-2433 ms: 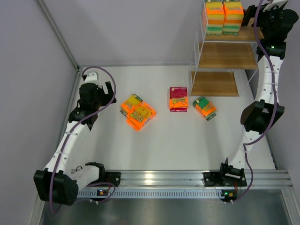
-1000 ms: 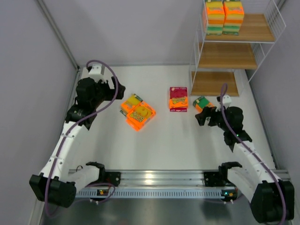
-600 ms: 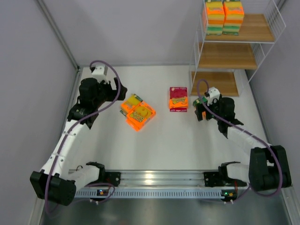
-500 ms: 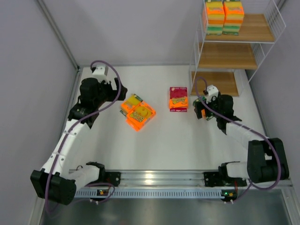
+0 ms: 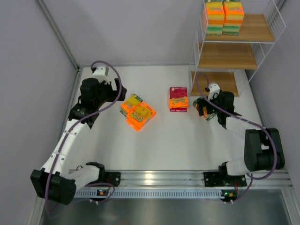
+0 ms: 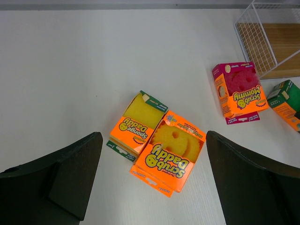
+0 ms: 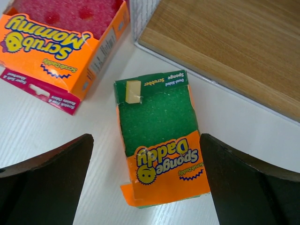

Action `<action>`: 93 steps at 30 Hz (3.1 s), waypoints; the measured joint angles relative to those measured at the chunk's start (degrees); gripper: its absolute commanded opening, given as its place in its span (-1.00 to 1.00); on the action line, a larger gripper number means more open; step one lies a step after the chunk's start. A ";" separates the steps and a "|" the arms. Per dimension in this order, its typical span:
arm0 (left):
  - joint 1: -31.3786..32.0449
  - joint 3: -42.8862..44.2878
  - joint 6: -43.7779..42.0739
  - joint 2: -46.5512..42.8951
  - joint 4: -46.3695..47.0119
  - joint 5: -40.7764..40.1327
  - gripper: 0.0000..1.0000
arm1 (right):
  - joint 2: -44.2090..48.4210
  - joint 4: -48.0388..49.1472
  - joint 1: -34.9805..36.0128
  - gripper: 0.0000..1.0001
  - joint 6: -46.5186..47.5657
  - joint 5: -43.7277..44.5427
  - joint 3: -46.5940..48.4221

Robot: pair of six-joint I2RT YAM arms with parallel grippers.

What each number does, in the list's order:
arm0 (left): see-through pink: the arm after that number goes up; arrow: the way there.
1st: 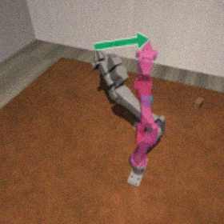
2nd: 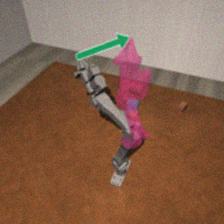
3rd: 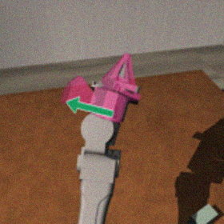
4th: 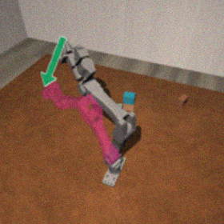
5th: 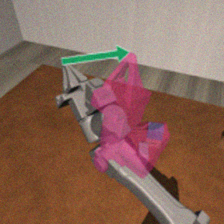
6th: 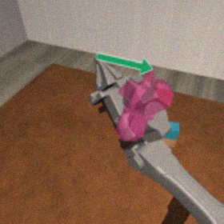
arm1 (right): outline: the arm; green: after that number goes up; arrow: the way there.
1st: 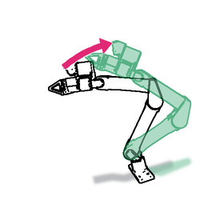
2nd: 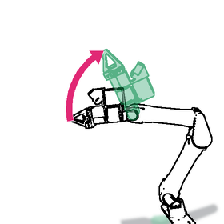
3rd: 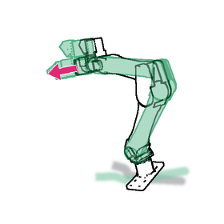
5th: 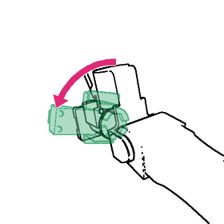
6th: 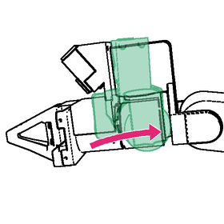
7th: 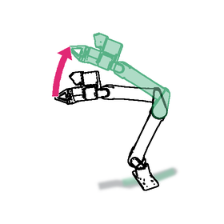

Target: Place and organize the cleaning sponges onto the shelf

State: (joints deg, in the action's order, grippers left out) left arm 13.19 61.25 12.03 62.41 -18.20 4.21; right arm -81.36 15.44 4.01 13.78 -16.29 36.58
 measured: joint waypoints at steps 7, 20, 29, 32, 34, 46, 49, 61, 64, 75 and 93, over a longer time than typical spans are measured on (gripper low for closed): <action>0.04 0.00 -0.02 0.48 0.00 0.02 0.97 | -4.94 -1.11 -1.84 0.99 -1.07 -0.20 1.92; 0.04 0.00 -0.07 0.50 0.00 -0.17 0.97 | -6.47 -3.13 -2.34 0.96 -2.78 0.70 2.56; 0.04 0.00 -0.22 0.48 0.02 -0.42 0.97 | -6.47 -4.74 -2.69 0.55 -4.02 1.62 2.56; 0.04 0.00 -0.22 0.46 0.00 -0.39 0.97 | -6.47 -4.74 -2.69 0.50 -5.01 2.43 2.54; 0.04 0.00 -0.22 0.44 0.00 -0.42 0.97 | -6.47 -4.70 -2.69 0.44 -6.01 3.32 2.54; 0.04 -0.02 -0.22 -0.44 0.00 -0.61 0.97 | 0.15 0.11 -2.67 0.44 -17.49 9.68 -1.38; 0.04 -0.02 -0.22 -0.44 0.02 -0.59 0.97 | 0.04 1.49 -2.67 0.44 -18.80 11.26 -1.25; 0.04 -0.11 -0.22 -0.44 0.02 -0.63 0.97 | -5.95 4.33 -2.64 0.44 -21.33 13.22 4.02; 0.04 -0.20 -0.24 -0.44 0.00 -0.63 0.97 | -5.95 5.75 -2.64 0.46 -23.32 14.03 4.02; 0.04 -0.37 -0.33 -0.44 0.00 -1.11 0.97 | -9.57 12.70 -2.64 0.46 -35.10 12.92 4.70; 0.57 -0.94 -1.31 -1.95 0.02 -2.60 0.96 | -18.53 32.02 -4.20 0.42 -53.29 4.22 2.67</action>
State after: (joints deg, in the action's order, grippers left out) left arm 13.76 60.31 10.72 60.47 -18.17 1.61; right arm -99.90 47.46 -0.19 -39.51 -12.08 39.24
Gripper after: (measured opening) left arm 0.983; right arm 0.728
